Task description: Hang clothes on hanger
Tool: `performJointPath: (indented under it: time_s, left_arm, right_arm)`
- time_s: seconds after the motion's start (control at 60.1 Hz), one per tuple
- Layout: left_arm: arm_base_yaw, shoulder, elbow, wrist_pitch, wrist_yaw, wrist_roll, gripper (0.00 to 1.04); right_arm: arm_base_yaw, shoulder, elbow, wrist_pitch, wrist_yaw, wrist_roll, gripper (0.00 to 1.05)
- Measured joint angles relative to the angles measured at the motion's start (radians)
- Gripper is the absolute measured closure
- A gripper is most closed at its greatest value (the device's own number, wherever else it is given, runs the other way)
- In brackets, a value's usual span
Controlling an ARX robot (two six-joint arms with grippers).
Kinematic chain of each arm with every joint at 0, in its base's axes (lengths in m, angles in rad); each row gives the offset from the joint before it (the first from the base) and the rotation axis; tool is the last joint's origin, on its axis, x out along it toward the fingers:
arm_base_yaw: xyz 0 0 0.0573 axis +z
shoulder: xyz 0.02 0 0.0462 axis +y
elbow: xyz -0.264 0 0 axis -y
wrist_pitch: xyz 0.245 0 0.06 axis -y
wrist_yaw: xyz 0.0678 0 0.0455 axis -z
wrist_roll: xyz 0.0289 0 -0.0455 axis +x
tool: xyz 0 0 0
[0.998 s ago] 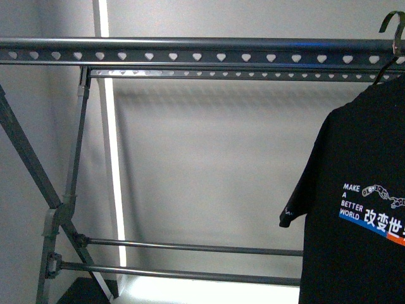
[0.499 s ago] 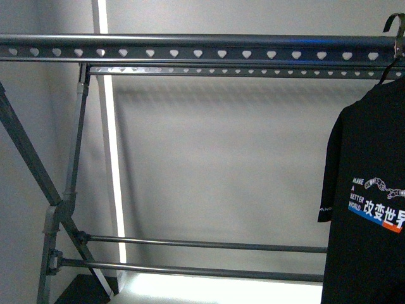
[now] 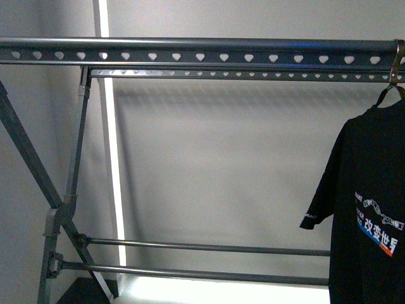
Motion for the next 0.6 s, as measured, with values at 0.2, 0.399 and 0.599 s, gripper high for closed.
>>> performJointPath:
  time_s: [0.2, 0.399, 0.599]
  left_arm:
    - [0.0, -0.063, 0.0, -0.063, 0.0, 0.0, 1.01]
    - [0.0, -0.106, 0.0, -0.108, 0.0, 0.0, 1.01]
    - [0.0, -0.272, 0.0, -0.28, 0.002, 0.0, 1.01]
  right_arm:
    - [0.016, -0.251, -0.249, 0.268, 0.043, -0.012, 0.24]
    - [0.034, -0.597, -0.554, 0.515, 0.086, -0.079, 0.08]
    - [0.111, -1.014, -1.076, 0.738, 0.242, -0.17, 0.07]
